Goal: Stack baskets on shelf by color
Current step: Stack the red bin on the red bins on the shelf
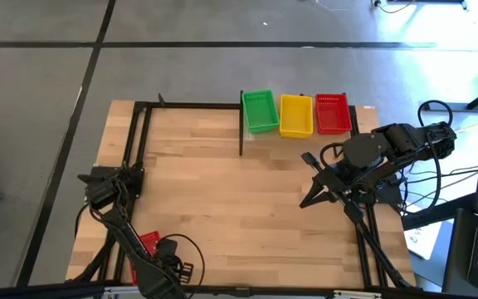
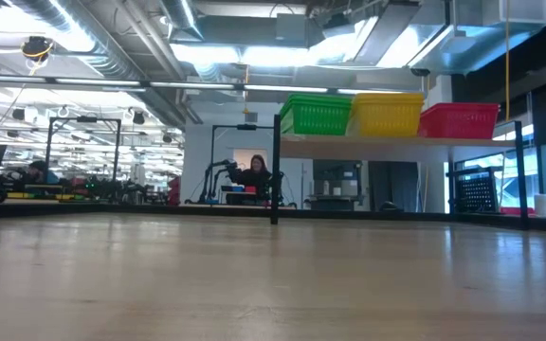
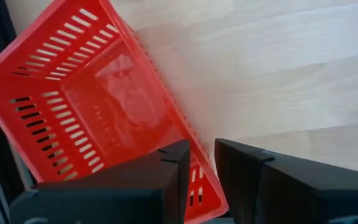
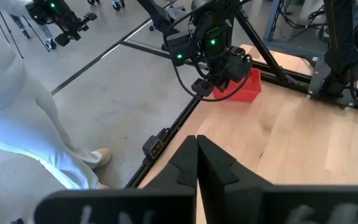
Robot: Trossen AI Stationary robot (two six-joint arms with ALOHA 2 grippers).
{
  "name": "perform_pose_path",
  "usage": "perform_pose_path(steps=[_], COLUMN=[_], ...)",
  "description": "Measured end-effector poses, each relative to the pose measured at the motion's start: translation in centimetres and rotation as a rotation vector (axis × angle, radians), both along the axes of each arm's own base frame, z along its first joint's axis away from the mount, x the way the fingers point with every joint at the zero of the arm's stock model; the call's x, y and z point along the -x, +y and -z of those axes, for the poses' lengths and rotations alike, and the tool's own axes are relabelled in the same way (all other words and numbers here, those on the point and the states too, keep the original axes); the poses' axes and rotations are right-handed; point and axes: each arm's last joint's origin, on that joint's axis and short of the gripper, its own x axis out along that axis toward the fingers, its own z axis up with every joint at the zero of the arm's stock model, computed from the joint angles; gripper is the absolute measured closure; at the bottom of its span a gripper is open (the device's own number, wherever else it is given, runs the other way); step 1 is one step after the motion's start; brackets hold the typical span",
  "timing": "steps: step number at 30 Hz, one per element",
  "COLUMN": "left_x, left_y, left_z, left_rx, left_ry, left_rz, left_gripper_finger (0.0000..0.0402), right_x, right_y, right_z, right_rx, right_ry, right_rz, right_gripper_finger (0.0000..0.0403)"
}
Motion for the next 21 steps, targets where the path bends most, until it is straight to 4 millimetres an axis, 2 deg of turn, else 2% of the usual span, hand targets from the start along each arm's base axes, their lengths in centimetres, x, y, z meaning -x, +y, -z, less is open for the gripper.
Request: perform_pose_path(steps=[14, 21], left_x=[-0.1, 0.1], left_y=[0.2, 0.8], left_z=[0.0, 1.3], left_rx=[0.015, -0.012], left_ry=[0.044, 0.065], left_rz=[-0.019, -0.031], left_gripper_finger=[0.0335, 0.0335], right_x=[0.0, 0.0], right_y=[0.0, 0.0], right_z=[0.0, 0.0], right_rx=[0.018, 0.036], right_ry=[-0.012, -0.025], right_rz=[-0.011, -0.022], right_gripper_finger=[0.0402, 0.0402])
